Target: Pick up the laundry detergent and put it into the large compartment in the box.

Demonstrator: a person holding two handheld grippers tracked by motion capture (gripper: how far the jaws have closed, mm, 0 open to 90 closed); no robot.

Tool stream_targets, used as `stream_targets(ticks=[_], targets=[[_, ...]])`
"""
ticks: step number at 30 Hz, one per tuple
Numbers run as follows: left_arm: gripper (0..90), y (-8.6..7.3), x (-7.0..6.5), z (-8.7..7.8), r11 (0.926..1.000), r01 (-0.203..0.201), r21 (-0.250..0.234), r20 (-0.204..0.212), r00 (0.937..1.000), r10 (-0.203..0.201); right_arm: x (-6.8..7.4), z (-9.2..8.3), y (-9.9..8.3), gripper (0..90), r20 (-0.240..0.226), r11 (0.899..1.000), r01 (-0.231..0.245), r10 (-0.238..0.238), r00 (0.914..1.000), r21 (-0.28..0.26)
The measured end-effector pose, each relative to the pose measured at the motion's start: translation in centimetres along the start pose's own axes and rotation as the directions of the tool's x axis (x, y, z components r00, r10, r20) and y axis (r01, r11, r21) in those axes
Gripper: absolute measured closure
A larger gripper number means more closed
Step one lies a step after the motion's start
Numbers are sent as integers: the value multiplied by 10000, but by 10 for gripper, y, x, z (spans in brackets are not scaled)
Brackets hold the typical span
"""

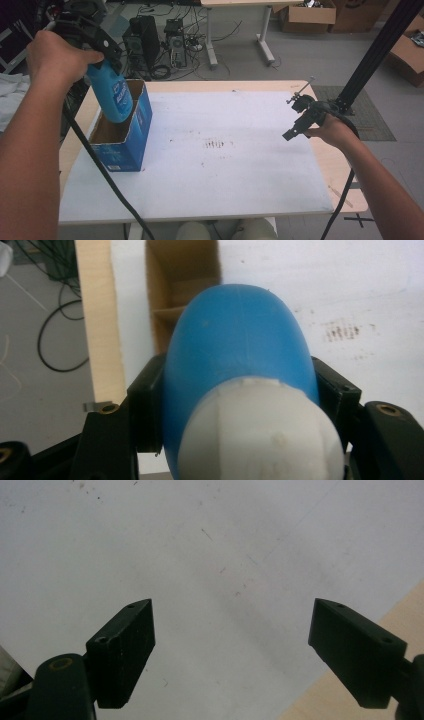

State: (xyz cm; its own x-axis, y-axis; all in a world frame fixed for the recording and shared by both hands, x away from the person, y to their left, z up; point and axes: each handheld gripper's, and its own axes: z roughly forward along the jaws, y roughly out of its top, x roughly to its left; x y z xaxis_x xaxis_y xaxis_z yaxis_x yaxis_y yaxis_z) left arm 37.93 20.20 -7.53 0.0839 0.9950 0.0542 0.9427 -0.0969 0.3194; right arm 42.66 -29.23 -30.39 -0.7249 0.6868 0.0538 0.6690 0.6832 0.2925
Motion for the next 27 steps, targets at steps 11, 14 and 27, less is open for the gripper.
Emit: stream_targets(ticks=[11, 14, 27], targets=[[382, -5, 15, 28, 10000, 40, -85, -235, 9997, -42, 1, 0, -1, 186, 48, 10000, 35, -36, 10000, 85], [382, -6, 19, 40, 9999, 135, -40, -161, 9998, -135, 0, -1, -2, 188, 67, 9999, 68, -69, 10000, 74], [382, -15, 26, 95, 9997, -144, 205, -175, 9997, 147, -3, -1, -6, 190, 150, 9998, -90, 88, 9998, 173]])
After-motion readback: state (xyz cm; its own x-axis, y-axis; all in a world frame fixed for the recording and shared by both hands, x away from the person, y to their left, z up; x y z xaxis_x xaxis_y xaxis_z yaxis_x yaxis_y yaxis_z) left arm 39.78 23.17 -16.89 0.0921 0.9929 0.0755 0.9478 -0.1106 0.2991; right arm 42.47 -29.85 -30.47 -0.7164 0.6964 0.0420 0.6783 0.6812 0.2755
